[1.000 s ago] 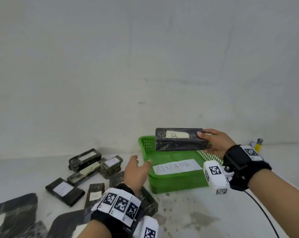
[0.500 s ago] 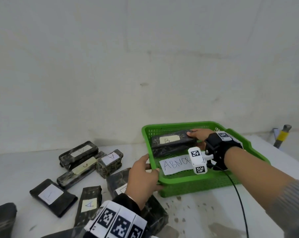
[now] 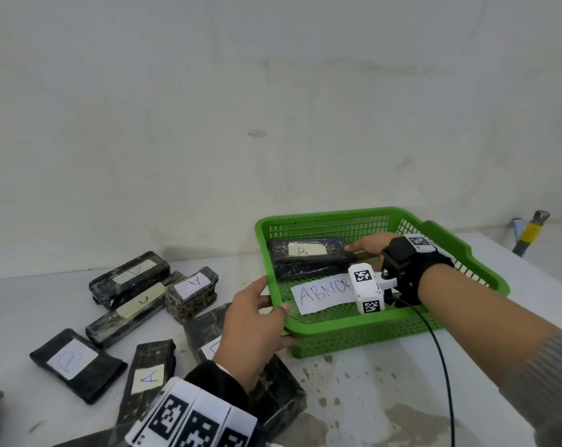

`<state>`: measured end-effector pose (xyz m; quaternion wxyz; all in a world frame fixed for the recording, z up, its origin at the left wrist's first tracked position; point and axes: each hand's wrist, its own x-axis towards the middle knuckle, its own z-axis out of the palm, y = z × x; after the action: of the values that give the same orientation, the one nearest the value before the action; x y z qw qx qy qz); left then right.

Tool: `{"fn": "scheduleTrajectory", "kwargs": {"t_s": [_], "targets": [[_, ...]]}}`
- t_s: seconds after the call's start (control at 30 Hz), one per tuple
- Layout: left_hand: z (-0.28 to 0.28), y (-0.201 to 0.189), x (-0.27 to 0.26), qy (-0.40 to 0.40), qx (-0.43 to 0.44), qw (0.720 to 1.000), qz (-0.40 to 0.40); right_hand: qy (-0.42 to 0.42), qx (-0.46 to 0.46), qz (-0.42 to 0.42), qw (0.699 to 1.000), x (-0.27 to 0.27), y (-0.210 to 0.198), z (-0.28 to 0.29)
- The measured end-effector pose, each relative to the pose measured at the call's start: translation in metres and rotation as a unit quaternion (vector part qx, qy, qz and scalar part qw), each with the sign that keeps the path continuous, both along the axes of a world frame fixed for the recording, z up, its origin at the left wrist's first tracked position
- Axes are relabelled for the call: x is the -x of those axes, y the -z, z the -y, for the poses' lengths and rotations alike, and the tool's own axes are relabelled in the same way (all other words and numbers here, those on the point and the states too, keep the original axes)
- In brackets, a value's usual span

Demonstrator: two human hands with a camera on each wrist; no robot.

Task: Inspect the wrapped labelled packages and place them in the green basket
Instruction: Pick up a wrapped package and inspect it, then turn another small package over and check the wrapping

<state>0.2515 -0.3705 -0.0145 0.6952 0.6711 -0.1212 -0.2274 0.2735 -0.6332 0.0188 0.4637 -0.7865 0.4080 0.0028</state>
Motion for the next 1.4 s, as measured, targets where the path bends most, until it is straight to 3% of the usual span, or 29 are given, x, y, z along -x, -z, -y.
{"fn": "scheduleTrajectory", "kwargs": {"t_s": [0.27,0.43,0.57,0.73,0.93,1.17,1.3,1.4], "targets": [[0.001,-0.005,0.006,-0.022,0.004,0.999,-0.026,-0.019,0.008,0.018,1.000,0.012,-0.036,-0.012],[0.001,-0.009,0.006,-0.046,-0.027,0.998,-0.029,0.024,-0.071,0.086,0.994,0.039,-0.059,-0.020],[-0.008,-0.024,0.012,-0.068,-0.014,0.995,-0.067,-0.009,-0.132,0.106,0.986,0.077,-0.074,-0.045],[-0.046,-0.042,0.042,-0.067,0.025,0.997,-0.029,-0.069,-0.153,0.142,0.976,0.128,-0.079,-0.093],[-0.112,-0.049,0.107,-0.048,0.003,0.998,0.049,-0.116,-0.154,0.127,0.973,0.192,-0.050,-0.159],[-0.173,-0.029,0.162,-0.002,-0.037,0.998,0.053,-0.122,-0.118,0.046,0.984,0.239,0.021,-0.223],[-0.188,-0.024,0.175,-0.001,-0.028,0.999,0.042,-0.119,-0.115,0.075,0.983,0.243,0.042,-0.242],[-0.191,-0.018,0.176,0.002,-0.017,0.999,0.028,-0.089,-0.168,0.134,0.973,0.244,0.045,-0.245]]}}
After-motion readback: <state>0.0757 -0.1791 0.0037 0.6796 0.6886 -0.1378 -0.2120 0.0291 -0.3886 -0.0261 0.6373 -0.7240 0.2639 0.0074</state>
